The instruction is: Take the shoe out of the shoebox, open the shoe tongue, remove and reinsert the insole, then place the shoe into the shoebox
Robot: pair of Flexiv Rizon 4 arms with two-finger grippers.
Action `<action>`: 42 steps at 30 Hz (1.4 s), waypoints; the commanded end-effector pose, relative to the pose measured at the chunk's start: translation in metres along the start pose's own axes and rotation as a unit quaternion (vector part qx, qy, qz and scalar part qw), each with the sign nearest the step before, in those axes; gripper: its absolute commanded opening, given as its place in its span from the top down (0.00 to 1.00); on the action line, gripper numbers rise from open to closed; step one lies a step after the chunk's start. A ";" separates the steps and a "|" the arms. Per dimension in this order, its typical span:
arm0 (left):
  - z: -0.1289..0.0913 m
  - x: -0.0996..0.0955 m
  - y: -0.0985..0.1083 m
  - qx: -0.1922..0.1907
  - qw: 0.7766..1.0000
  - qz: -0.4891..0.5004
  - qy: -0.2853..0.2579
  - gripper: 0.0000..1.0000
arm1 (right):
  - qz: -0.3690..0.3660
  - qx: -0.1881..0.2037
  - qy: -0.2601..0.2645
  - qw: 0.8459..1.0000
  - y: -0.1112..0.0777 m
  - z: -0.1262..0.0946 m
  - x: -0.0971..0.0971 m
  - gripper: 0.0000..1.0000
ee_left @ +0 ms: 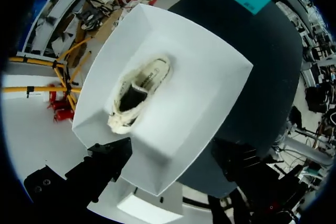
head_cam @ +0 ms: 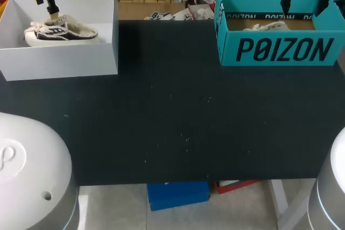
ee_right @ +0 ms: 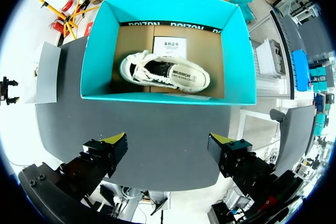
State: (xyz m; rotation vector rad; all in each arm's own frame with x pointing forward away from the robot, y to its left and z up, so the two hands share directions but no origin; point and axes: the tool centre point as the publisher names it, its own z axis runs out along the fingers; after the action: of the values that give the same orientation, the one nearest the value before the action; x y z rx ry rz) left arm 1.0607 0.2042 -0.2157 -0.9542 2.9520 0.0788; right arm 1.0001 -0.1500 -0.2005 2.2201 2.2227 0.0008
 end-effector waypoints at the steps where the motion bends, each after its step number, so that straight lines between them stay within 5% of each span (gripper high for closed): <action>1: 0.003 -0.003 0.005 0.052 0.991 0.122 -0.005 0.00 | 0.000 0.000 0.000 1.000 0.000 0.000 0.000 0.00; 9: 0.003 -0.003 0.005 0.052 0.991 0.122 -0.005 0.00 | 0.000 0.000 0.000 1.000 0.000 0.000 0.000 0.00; 14: 0.013 -0.024 0.013 0.052 0.988 0.141 0.018 0.00 | 0.000 0.000 0.000 1.000 0.000 0.000 0.000 0.00; 15: 0.014 -0.028 0.014 0.048 0.988 0.144 0.019 0.11 | 0.000 0.000 0.000 1.000 0.000 0.000 0.000 0.00; 17: 0.018 -0.035 0.015 0.036 0.988 0.152 0.023 0.52 | 0.000 0.000 0.000 1.000 0.000 0.000 0.000 0.00; 22: 0.031 -0.047 0.014 0.013 0.985 0.170 0.030 0.58 | 0.000 0.000 0.000 1.000 0.000 0.000 0.000 0.00; 29: 0.051 -0.058 0.012 0.009 0.981 0.190 0.030 0.49 | 0.000 0.000 0.000 1.000 0.000 0.000 0.000 0.00; 33: 0.064 -0.063 0.010 -0.002 0.978 0.209 0.024 0.33 | 0.000 0.000 0.000 1.000 0.000 0.000 0.000 0.00; 42: 0.095 -0.075 0.004 -0.008 0.969 0.247 0.025 0.40 | 0.000 0.000 0.000 1.000 0.000 0.000 0.000 0.00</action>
State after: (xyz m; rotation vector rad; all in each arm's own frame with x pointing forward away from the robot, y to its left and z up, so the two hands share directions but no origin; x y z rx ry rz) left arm 1.1108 0.2545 -0.2958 -0.2116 3.1482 0.0951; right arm 1.0001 -0.1500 -0.2006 2.2201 2.2228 0.0007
